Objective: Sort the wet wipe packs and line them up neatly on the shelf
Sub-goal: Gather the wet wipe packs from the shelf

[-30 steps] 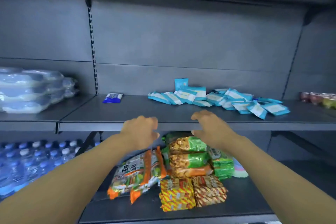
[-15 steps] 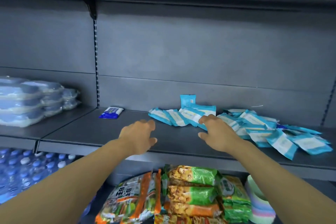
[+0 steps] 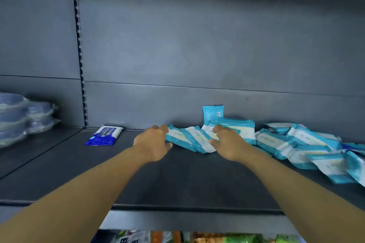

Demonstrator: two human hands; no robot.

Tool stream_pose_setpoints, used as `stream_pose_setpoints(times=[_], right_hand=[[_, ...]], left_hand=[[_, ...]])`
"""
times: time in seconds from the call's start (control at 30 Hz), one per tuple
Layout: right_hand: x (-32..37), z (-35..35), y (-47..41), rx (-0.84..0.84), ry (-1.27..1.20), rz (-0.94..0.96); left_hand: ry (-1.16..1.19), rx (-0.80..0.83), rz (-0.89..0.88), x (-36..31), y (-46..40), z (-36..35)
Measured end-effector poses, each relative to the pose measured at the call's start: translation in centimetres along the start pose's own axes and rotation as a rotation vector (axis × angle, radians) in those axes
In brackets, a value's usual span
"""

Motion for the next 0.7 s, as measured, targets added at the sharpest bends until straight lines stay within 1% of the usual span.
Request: stream_pose_setpoints(times=[0.17,0.3,0.37,0.47,0.53,0.63,0.7], right_hand=[[-0.7,-1.8,-4.0,0.038,-0.022,-0.101],[-0.6,-2.4,-6.0,0.000,0.074,-0.175],[-0.4,-2.7,-6.7,0.033,0.074,-0.209],[-0.8,-3.0,-7.6,0.111,-0.085,-0.272],[-1.4,-2.9,-7.9,0.110,-0.205,-0.289],[-1.6,-3.0,-7.5,0.129,-0.385,-0.281],[-1.2,-3.2,-7.2,0.136,-0.481,-0.245]], left_hand=[[0.100,-0.020,0.037,1.8,-5.6,-1.3],[0.268,-0.052,0.094,2.5,-8.5,-1.8],[0.332,-0.055,0.111,2.4,-9.4,-2.0],[0.475,-0.009,0.140,2.6,-10.5,-2.8],[0.619,0.055,0.160,3.2,-10.7,-3.4],[0.792,0.142,0.158,3.7,-10.0,-3.7],[0.859,0.162,0.141,3.9,-9.3,-3.6]])
Point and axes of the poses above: each hand's wrist, its own y-axis away from the middle knuckle, its own z-axis out of the back of the hand, x = y × z, the point moved 5 cm from there along -y, towards the middle knuckle, and after that the axes turned 12 degrees about x, right-handed, at the moved point
